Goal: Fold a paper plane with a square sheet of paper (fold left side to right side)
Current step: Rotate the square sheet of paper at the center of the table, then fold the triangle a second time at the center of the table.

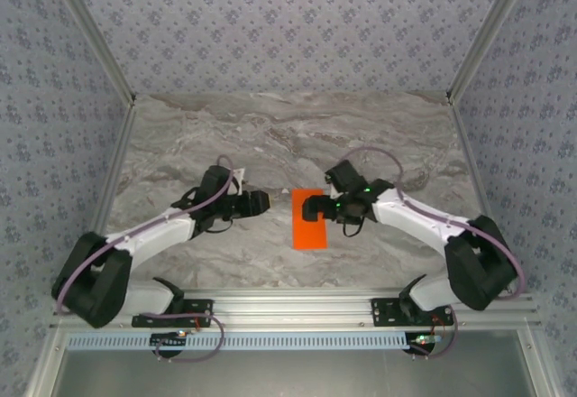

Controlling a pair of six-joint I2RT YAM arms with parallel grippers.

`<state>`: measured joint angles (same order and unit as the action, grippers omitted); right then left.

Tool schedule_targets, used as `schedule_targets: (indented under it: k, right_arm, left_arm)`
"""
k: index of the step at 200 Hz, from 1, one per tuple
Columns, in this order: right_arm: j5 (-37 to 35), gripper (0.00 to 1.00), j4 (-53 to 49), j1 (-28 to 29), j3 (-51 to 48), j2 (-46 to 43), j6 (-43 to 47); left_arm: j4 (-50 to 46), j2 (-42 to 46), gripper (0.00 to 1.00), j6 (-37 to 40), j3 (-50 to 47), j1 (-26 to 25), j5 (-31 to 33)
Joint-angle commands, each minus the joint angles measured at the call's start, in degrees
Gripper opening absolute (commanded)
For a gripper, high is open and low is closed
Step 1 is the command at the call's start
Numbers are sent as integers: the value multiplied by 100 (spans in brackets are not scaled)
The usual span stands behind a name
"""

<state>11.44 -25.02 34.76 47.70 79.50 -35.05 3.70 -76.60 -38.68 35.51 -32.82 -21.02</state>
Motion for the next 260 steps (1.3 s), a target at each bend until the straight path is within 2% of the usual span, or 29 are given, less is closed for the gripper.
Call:
schedule_targets:
  k: [1, 27, 57, 101, 138, 166, 199, 260]
  right_arm:
    - [671, 98, 504, -517, -526, -289, 86]
    - [1140, 94, 849, -1194, -1004, -546, 76]
    - [1391, 90, 922, -1466, -1216, -631, 169]
    - [1413, 86, 1016, -1500, -1403, -638, 221]
    - [1376, 86, 906, -1512, -1405, -632, 312]
    - [1453, 86, 889, -1504, -1374, -569, 333]
    - [1666, 85, 888, -1479, -1244, -389, 203]
    - [2079, 73, 1047, -1237, -1065, -6, -52]
  left_arm:
    - [585, -518, 50, -289, 450, -416, -294]
    - [874, -1290, 46, -477, 904, -852, -214]
    - [831, -1982, 43, -481, 1401, -1018, -64]
    - [266, -2686, 40, -268, 2120, -1017, 67]
    - [-259, -2967, 39, -145, 2410, -1016, 485]
    - [-265, -3025, 39, -192, 2354, -1021, 623]
    - [-89, -3227, 38, -245, 2318, -1017, 490]
    - [150, -3160, 33, -489, 1888, -1008, 563]
